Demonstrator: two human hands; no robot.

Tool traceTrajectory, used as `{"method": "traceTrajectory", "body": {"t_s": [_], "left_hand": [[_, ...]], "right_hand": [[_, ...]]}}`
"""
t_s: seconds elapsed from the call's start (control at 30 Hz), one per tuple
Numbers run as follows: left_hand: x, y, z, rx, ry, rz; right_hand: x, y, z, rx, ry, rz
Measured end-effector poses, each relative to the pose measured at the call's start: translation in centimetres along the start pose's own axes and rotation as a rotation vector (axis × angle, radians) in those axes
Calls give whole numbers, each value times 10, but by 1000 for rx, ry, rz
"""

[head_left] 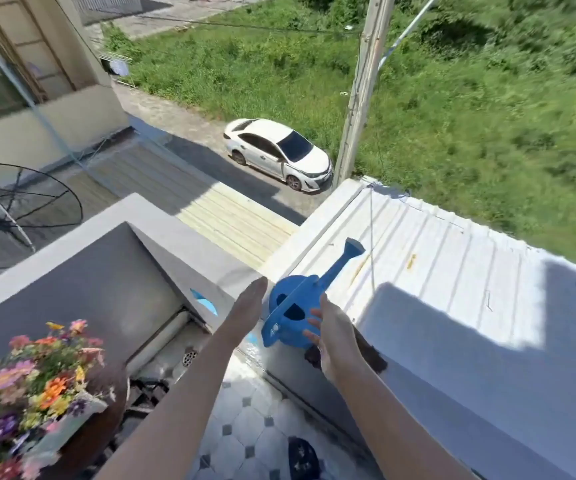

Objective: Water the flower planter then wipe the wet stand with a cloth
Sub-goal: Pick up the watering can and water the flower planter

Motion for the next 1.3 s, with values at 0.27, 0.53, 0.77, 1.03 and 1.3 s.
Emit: {"method": "traceTrajectory", "body": {"t_s": [0.27, 0.53, 0.77, 1.03, 1.3], "left_hand": [[7, 21, 53, -33, 80, -42], [3, 28, 45, -58, -4, -116], [-25, 32, -7, 15, -178, -165], [-98, 46, -127, 95, -522, -127], [-162, 92, -259, 175, -648, -90]], "right_hand": [[6, 13, 49, 111, 78, 19], [24, 15, 63, 144, 203, -254], [78, 36, 41, -2, 376, -689], [174, 26, -21, -140, 561, -964], [295, -26, -91, -253, 753, -1123]]}}
Point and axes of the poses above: each hand's wrist, its own z-axis towards the middle knuckle, its own x-axis out of the palm, y = z × x, the point moved 8 cm from there along z, towards the middle knuckle, and after that the axes turned 13 degrees about y, right-handed, at the moved point
